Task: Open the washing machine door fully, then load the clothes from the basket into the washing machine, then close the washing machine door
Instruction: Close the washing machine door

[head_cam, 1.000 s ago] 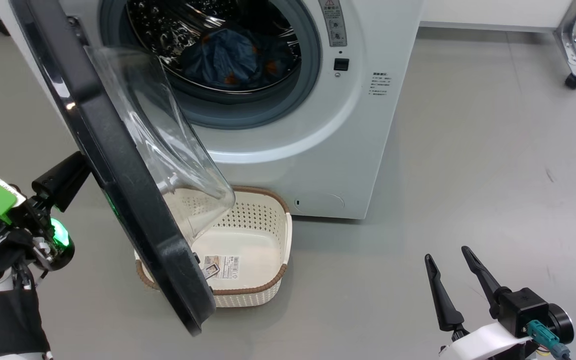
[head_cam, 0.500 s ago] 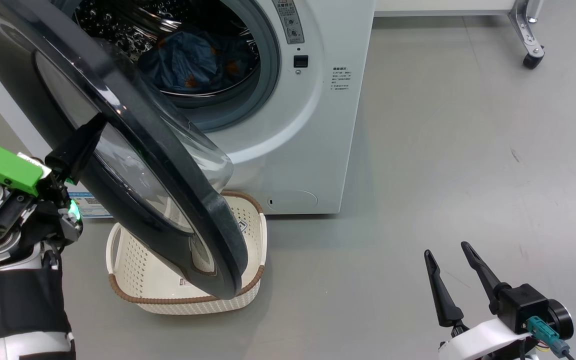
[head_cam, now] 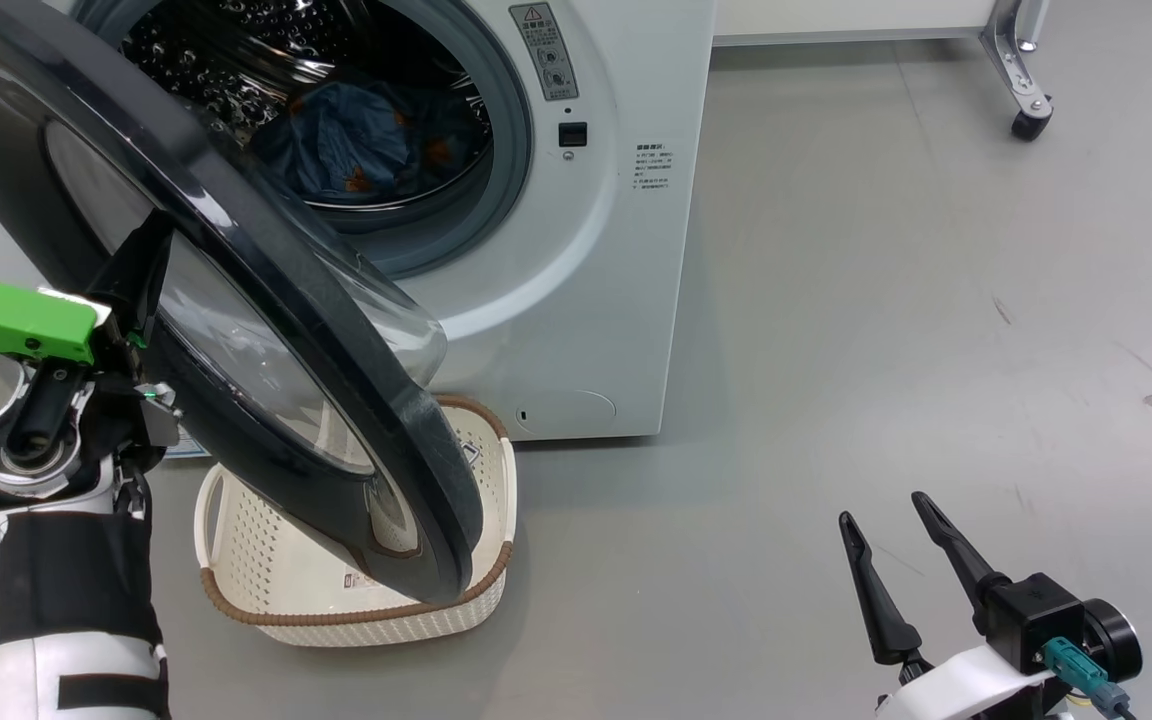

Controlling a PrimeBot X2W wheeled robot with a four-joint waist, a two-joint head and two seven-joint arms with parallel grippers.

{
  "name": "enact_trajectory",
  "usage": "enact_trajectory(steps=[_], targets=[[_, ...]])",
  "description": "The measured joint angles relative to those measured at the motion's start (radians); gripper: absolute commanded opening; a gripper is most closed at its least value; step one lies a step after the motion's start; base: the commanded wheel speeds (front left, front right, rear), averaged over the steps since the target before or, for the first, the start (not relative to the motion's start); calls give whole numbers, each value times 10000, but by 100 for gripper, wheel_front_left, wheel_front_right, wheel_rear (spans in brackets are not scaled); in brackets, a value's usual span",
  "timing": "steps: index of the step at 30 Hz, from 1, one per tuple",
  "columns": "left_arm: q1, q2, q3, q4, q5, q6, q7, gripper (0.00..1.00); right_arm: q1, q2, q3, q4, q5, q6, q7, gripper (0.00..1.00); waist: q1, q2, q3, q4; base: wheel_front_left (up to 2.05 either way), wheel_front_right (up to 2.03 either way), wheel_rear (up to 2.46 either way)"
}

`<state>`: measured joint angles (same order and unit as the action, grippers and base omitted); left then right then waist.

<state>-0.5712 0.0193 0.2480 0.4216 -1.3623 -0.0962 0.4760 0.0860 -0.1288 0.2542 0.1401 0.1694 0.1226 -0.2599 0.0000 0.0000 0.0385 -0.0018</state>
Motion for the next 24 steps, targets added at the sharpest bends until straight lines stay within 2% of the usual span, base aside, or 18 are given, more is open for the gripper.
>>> enact_trajectory(steps=[24], targets=[[-1241, 0, -1141, 1666, 240, -201, -2213, 0, 0, -98, 58, -25, 0, 0, 0, 100, 0, 0, 289, -199, 0, 0, 0]])
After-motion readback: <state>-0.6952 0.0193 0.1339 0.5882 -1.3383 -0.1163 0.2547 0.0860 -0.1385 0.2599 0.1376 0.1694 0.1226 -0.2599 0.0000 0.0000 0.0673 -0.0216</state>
